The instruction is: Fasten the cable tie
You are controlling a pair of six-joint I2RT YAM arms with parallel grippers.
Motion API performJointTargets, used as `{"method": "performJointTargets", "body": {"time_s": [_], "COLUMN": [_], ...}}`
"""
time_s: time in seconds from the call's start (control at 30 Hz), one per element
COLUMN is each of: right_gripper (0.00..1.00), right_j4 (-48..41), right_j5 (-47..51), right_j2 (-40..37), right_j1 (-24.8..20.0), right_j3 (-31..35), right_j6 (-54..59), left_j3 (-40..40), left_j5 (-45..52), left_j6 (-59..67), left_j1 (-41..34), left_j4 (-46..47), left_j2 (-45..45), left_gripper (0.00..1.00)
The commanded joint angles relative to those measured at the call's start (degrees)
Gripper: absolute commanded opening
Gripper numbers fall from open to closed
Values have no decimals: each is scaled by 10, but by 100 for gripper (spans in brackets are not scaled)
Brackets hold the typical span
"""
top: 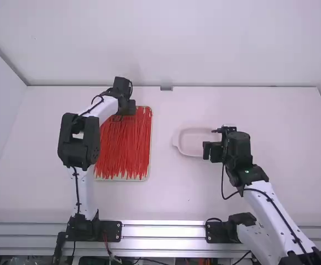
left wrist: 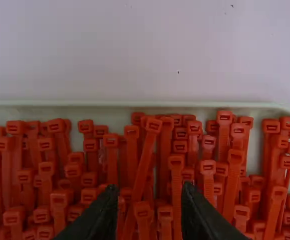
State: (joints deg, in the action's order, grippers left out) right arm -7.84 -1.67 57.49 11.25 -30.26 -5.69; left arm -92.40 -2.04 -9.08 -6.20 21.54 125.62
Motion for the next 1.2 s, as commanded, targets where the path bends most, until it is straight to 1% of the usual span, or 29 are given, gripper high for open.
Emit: {"method": "performJointTargets", "body": {"time_s": [0.0,0.33,0.47,0.7,0.8,1.17], "right_gripper": [99,99,99,99,98,99], "right_j4": [0,1,1,1,1,1], "right_j5": [1,0,0,0,0,0], "right_j2": [3,3,3,3,3,3], "right_j1": [3,3,3,3,3,4], "right_j3": [-20,-20,-20,-20,-20,-20], "right_j6": [-1,-1,-1,-1,-1,-1], "left_j3": [19,31,31,31,31,30], "left_j5": [-4,-4,-4,-4,-4,-4], "left_j6": [-6,-6,-6,-6,-6,-19], "left_j1": [5,2,1,1,4,3], "left_j4": [-3,-15,-15,-15,-15,-37], "left_j2": [7,7,7,7,7,6], "left_gripper": [33,29,17,7,4,3]}}
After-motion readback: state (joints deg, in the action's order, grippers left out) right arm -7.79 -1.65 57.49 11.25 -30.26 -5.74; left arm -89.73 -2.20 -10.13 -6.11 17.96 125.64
